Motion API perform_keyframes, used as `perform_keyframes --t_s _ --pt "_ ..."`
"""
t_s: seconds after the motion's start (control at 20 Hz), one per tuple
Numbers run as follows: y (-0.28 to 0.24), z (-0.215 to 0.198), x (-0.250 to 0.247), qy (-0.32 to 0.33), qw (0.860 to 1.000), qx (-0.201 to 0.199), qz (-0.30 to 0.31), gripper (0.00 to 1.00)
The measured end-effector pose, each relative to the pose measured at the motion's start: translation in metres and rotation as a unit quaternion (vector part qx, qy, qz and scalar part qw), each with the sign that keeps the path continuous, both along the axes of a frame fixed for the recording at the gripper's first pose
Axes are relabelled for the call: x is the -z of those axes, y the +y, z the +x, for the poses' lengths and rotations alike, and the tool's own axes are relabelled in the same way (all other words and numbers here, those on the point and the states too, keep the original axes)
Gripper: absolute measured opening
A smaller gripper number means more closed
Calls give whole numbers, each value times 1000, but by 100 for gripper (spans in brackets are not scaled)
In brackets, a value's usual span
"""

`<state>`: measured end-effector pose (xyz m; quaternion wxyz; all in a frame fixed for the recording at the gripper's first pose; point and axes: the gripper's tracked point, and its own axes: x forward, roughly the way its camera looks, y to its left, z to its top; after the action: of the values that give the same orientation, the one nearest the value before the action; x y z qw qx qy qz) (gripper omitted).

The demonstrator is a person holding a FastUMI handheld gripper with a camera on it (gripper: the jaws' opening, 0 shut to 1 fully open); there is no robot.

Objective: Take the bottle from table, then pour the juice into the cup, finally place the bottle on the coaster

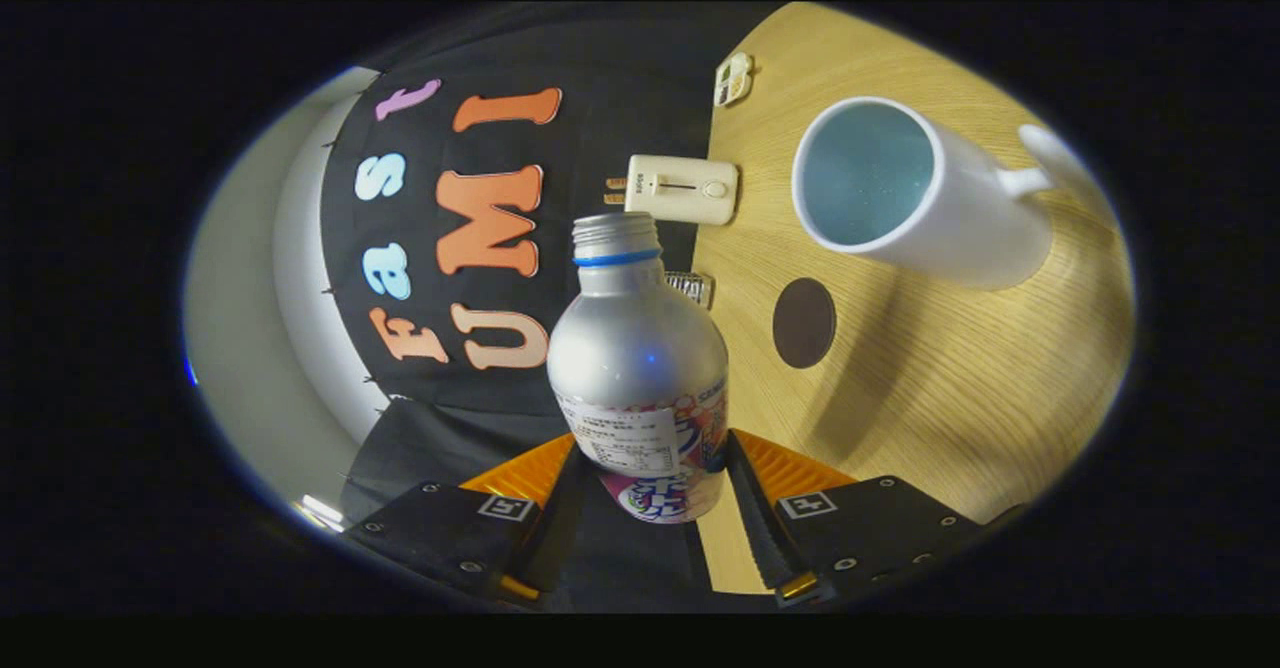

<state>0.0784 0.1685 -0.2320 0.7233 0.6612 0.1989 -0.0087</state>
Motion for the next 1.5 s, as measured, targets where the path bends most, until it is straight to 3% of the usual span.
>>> perform_keyframes --t_s 0.7,1.5 --pt "-6 12 -18 -12 996 34 87 74" --pt "-14 12 -35 -39 979 66 187 73"
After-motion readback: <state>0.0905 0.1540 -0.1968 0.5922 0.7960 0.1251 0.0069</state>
